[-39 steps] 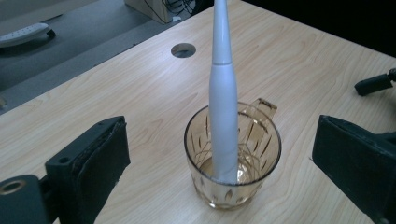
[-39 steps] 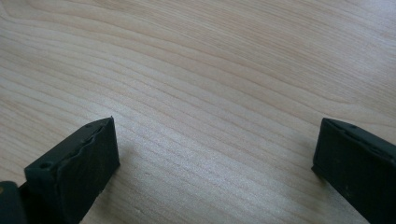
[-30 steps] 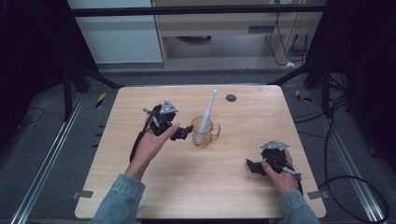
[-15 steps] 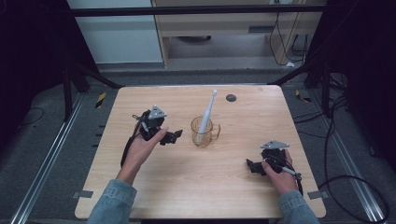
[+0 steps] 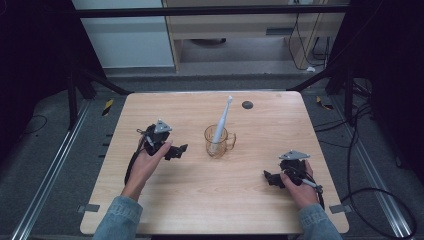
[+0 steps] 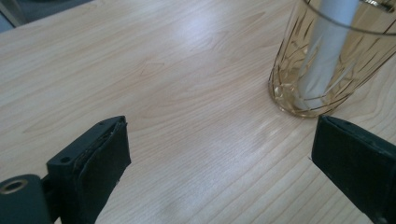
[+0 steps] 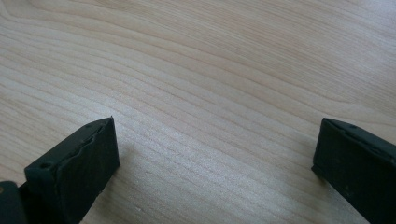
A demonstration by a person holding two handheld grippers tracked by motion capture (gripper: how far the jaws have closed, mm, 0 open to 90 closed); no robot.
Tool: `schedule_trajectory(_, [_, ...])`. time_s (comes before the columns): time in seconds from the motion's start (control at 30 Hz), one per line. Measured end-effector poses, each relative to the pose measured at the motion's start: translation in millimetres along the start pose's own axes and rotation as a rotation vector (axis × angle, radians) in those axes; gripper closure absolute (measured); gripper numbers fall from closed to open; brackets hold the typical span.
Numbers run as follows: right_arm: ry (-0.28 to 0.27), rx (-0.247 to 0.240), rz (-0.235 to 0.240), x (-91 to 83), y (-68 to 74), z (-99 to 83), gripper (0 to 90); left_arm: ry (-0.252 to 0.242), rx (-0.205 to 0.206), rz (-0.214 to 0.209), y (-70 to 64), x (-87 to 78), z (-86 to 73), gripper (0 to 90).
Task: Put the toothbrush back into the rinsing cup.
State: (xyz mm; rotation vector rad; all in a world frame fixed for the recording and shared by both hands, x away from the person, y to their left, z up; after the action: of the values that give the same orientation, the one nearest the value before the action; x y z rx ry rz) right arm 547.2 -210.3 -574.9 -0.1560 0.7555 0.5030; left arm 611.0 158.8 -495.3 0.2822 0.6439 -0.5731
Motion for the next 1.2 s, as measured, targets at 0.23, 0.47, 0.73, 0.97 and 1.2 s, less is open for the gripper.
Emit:
schedule_trajectory(0.23, [0.000,0.000,0.000,0.1,0.0,-0.1,0.4,0.016,-0.022,0.014,9.5,0.6,-13.2,3.9])
schedule_trajectory(0.47, [0.000,0.001,0.000,0.0,0.1,0.0,0.4,0.029,-0.049,0.032,20.0,0.1,-26.9,4.4])
schedule_trajectory(0.73, [0.000,0.000,0.000,0.0,0.0,-0.1,0.4,0.048,-0.069,0.049,29.7,-1.1,-41.8,4.9])
schedule_trajectory(0.97, [0.001,0.004,-0.001,0.0,0.3,-0.2,0.4,0.067,-0.111,0.082,45.9,-0.7,-58.1,5.5])
schedule_trajectory(1.2, [0.000,0.001,-0.001,0.0,0.1,0.0,0.4,0.086,-0.145,0.113,61.0,-0.7,-71.5,6.2])
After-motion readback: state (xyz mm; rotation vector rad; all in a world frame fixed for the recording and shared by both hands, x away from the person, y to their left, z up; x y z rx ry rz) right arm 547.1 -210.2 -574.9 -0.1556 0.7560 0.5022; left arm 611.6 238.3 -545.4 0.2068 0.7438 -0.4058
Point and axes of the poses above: each handheld gripper's, and its own axes: x roughly forward along the jaws, z roughly out of its top, y roughly to its left, the point moved 9 cm from there along x, roughly forward along the jaws, and after that the axes turned 4 degrees about z, right-handed, at the moved point
